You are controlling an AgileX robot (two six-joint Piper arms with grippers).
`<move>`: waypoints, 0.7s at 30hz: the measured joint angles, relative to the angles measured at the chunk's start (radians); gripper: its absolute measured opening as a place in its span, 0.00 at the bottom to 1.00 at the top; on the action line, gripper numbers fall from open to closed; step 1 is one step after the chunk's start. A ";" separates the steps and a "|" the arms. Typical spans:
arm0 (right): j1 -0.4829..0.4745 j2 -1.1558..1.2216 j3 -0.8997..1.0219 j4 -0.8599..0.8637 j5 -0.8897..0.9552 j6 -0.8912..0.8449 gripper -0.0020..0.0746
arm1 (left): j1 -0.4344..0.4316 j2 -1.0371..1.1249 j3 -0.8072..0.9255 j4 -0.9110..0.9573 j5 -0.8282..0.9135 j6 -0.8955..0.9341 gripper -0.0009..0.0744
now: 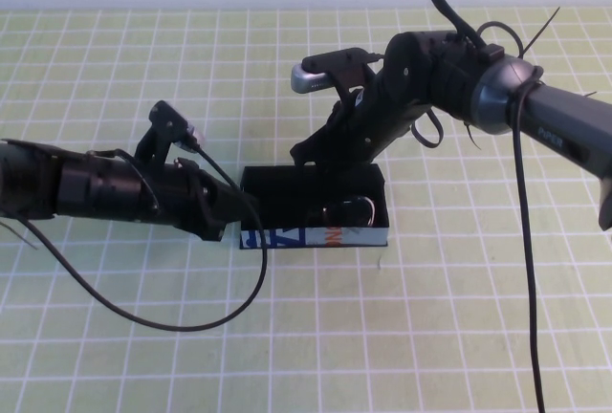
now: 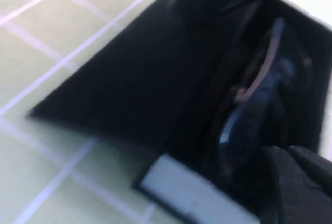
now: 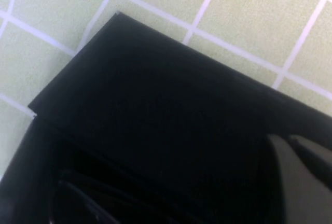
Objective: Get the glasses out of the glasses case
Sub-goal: Pick up the glasses from the glasses case
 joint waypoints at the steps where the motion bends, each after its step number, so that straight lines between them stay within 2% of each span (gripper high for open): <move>1: 0.000 0.000 0.000 0.000 0.002 0.000 0.01 | 0.000 0.000 0.000 0.000 -0.021 -0.013 0.01; 21: 0.000 -0.002 -0.002 0.000 0.060 0.000 0.01 | 0.000 -0.004 0.000 -0.051 -0.092 -0.047 0.01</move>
